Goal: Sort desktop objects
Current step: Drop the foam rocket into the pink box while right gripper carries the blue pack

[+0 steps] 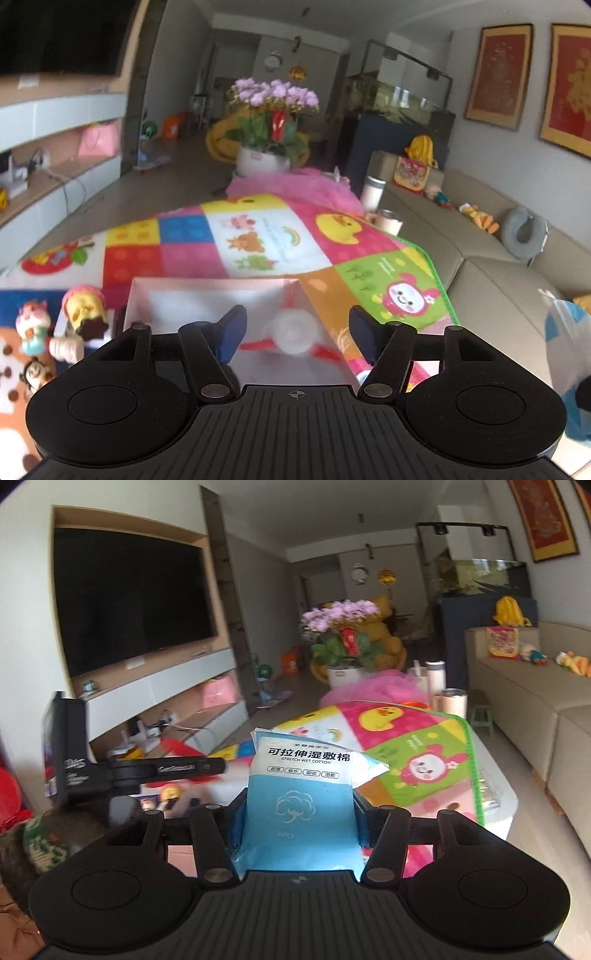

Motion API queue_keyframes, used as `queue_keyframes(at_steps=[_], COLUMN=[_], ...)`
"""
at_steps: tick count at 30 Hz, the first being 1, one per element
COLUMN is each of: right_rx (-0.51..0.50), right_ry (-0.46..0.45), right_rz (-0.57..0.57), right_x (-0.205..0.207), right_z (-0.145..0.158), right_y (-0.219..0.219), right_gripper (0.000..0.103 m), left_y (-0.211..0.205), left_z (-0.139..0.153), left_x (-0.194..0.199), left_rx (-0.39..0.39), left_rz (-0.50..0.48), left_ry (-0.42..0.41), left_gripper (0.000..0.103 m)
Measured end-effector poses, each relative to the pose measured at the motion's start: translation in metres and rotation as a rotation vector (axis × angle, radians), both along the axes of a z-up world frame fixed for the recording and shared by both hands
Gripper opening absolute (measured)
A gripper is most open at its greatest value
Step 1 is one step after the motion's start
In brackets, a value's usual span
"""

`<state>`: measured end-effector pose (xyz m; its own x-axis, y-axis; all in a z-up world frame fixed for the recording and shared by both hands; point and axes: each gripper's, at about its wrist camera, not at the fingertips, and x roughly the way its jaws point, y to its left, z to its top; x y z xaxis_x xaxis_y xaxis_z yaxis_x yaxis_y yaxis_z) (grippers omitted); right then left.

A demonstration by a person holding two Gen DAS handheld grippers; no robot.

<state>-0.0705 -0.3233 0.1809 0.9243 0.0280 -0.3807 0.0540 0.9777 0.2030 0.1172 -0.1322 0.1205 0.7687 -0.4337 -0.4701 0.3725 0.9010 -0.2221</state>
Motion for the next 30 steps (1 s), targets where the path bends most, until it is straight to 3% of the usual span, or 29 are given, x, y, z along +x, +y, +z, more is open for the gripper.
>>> queue_keyframes(at_steps=[1,3,11,15,17,19,23,24,30], right_rx=[-0.004,-0.016,-0.007,0.021,0.027,0.014,-0.003,-0.013,-0.033], right_ry=[0.001,0.009,0.078,0.106,0.113,0.106,0.069,0.064,0.078], right_rz=[-0.006,-0.016,0.023,0.097,0.146,0.153,0.128,0.113,0.016], right_x=[0.001,0.005,0.049,0.067,0.075,0.081,0.071,0.068,0.04], right_z=[-0.002,-0.005,-0.024,-0.026,-0.027,-0.025,-0.019,-0.019,-0.026], right_y=[-0.003,-0.007,0.005,0.03,0.045,0.053,0.056,0.054,0.023], right_gripper=[0.053,0.053,0.053,0.053,0.053,0.053,0.054,0.054,0.054], left_y=[0.009,0.031,0.092,0.109,0.107,0.097,0.068,0.06,0.017], left_z=[-0.003,-0.008,-0.052,-0.062,-0.055,-0.044,-0.032,-0.032,-0.042], left_x=[-0.004,-0.017,-0.082,-0.099,-0.102,-0.102,-0.098,-0.097,-0.068], left_rx=[-0.011,-0.015,0.145,0.127,0.109,0.12,0.17,0.185,0.214], left_rz=[0.004,0.033,0.051,0.042,-0.002,-0.041,-0.095,-0.11,-0.15], left_ry=[-0.009,-0.032,0.019,0.066,0.039,-0.02,-0.114,-0.124,-0.122], left_gripper=[0.08,0.087,0.093,0.093,0.087,0.049,0.027,0.017,0.008])
